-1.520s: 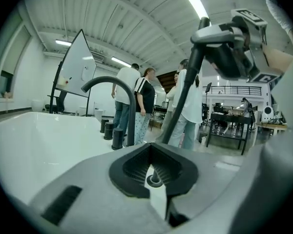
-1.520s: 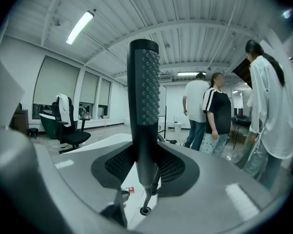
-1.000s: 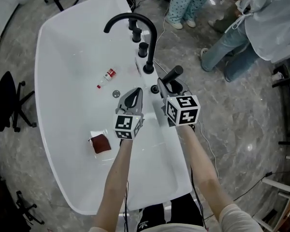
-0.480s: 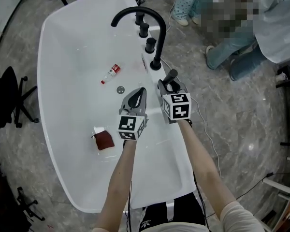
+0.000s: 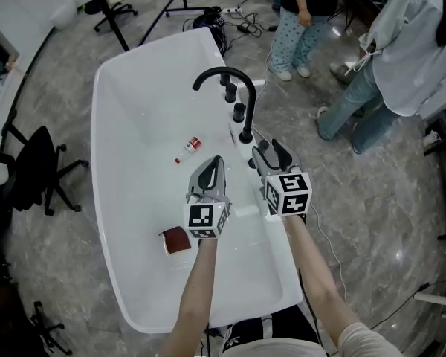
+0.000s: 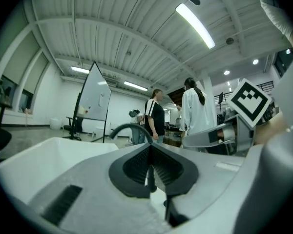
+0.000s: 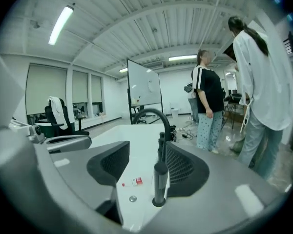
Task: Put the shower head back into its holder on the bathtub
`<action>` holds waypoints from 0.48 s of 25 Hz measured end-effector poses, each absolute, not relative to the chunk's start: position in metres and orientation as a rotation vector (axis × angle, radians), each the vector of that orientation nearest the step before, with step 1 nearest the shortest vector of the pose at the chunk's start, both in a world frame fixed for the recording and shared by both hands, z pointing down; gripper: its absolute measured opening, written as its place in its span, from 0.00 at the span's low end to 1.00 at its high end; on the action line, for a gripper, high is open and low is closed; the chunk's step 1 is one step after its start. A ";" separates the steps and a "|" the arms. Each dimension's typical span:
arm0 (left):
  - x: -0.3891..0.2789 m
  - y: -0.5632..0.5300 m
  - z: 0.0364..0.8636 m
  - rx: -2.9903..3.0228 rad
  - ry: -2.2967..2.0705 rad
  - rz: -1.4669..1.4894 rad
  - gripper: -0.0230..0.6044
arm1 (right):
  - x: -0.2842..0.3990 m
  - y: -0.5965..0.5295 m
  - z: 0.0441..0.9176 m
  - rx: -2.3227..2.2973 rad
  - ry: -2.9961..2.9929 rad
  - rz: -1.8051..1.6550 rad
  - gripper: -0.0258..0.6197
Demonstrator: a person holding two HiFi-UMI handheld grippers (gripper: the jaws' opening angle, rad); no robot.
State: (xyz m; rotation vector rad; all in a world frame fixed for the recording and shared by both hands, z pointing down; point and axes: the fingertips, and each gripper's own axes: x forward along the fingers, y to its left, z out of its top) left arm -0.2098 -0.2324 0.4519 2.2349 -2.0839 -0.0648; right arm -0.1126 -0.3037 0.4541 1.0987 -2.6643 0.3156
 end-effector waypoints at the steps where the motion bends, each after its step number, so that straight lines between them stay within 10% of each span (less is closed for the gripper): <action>1: -0.209 -0.221 0.430 2.239 -2.124 -0.076 0.04 | -0.108 -0.292 0.429 1.109 -2.698 0.302 0.37; 12: -0.127 -0.064 0.246 2.369 -2.260 -0.102 0.04 | -0.038 -0.114 0.229 1.135 -3.010 0.325 0.04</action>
